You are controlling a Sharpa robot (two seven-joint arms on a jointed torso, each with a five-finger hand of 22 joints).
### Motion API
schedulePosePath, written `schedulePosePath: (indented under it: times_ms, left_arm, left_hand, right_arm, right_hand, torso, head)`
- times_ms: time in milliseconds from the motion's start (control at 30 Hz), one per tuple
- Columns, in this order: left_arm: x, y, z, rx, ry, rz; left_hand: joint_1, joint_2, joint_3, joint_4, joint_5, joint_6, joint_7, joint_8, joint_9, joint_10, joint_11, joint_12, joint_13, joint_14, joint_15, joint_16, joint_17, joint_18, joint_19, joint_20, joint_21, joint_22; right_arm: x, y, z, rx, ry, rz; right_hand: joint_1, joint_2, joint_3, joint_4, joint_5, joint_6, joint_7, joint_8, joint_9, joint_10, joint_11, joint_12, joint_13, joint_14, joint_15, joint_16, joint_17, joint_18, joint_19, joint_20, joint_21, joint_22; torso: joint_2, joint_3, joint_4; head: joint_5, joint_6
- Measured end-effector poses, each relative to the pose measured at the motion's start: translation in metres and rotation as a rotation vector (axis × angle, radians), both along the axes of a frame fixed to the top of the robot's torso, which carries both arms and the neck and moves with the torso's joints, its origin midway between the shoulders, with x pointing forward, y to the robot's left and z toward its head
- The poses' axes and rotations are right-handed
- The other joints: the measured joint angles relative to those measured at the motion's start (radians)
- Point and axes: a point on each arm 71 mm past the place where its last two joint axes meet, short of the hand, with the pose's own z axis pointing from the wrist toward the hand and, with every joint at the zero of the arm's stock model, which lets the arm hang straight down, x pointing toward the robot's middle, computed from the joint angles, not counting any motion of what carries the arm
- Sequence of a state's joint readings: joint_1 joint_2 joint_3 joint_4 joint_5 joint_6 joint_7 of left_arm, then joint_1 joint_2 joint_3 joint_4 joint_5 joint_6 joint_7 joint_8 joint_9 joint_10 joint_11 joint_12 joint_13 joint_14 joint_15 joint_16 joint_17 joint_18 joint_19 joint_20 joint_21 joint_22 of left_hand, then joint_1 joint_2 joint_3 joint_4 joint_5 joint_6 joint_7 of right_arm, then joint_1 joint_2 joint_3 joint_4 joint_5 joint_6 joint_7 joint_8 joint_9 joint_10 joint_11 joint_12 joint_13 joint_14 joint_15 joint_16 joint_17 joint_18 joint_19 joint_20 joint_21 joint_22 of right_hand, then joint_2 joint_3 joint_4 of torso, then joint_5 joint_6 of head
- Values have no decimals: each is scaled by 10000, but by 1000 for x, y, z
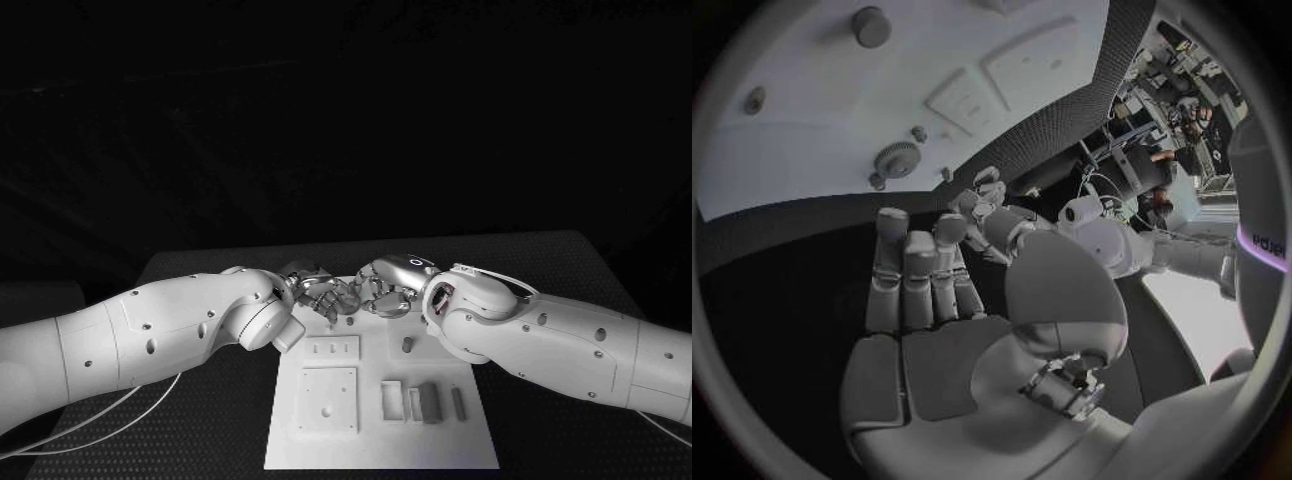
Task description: Assemble the parts on the task board
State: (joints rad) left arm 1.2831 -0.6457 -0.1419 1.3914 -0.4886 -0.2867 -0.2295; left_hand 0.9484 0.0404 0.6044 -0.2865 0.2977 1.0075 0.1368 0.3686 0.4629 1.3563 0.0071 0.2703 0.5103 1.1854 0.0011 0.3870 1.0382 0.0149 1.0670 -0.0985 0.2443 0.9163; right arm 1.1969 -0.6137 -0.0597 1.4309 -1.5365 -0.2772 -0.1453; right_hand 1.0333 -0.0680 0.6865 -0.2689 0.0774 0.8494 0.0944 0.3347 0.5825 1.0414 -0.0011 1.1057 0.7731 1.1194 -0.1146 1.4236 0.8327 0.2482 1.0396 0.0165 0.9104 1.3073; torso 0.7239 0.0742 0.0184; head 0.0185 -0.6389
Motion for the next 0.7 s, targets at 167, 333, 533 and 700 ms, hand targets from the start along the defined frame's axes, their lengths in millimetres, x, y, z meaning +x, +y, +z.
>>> schedulePosePath:
  times_ms: [167,333,533,700]
  left_arm:
    - [2,5,-1,108,-10,258]
    - [2,11,-3,335,20,447]
    - [1,20,-4,795,-73,525]
    - [-2,25,-7,1416,-360,339]
  left_hand:
    - [-63,-62,-12,12,399,7,3,59,138,53,-53,168,120,64,-64,150,18,-1,40,-39,47,115]
    - [-172,-172,-20,18,1335,152,-8,61,474,148,-143,476,348,135,-135,514,121,0,125,-124,161,376]
    - [-263,-262,-56,-3,1525,197,-10,61,788,175,-185,669,491,170,-171,690,146,-1,162,-161,238,550]
    - [-277,-276,-56,-3,1525,210,0,59,793,175,-185,688,509,170,-171,731,148,0,162,-161,237,585]
  right_arm:
    - [1,-7,-1,167,7,-231]
    - [6,-21,-1,417,-147,-663]
    - [20,-49,4,696,-471,-1536]
    - [26,-60,9,935,-626,-1913]
  right_hand:
    - [-285,-805,48,571,0,0,0,-310,-106,-17,16,-228,-144,-304,140,-80,-6,0,-107,105,-130,0]
    - [-301,-822,63,636,0,0,0,-310,-107,-17,16,-228,-153,-319,153,-84,-6,0,-107,105,-140,0]
    - [-260,-862,90,663,0,0,0,-309,-107,-17,16,-228,-171,-318,153,-84,-6,0,-107,105,-140,0]
    - [-231,-891,91,663,0,0,0,-309,-106,-17,16,-228,-179,-317,154,-84,-6,0,-107,104,-140,3]
  torso:
    - [0,-2,-12]
    - [-4,-8,-3]
    - [-14,-7,0]
    - [-14,1,-7]
  head:
    - [19,-4]
    - [59,-38]
    - [110,-81]
    - [151,-105]
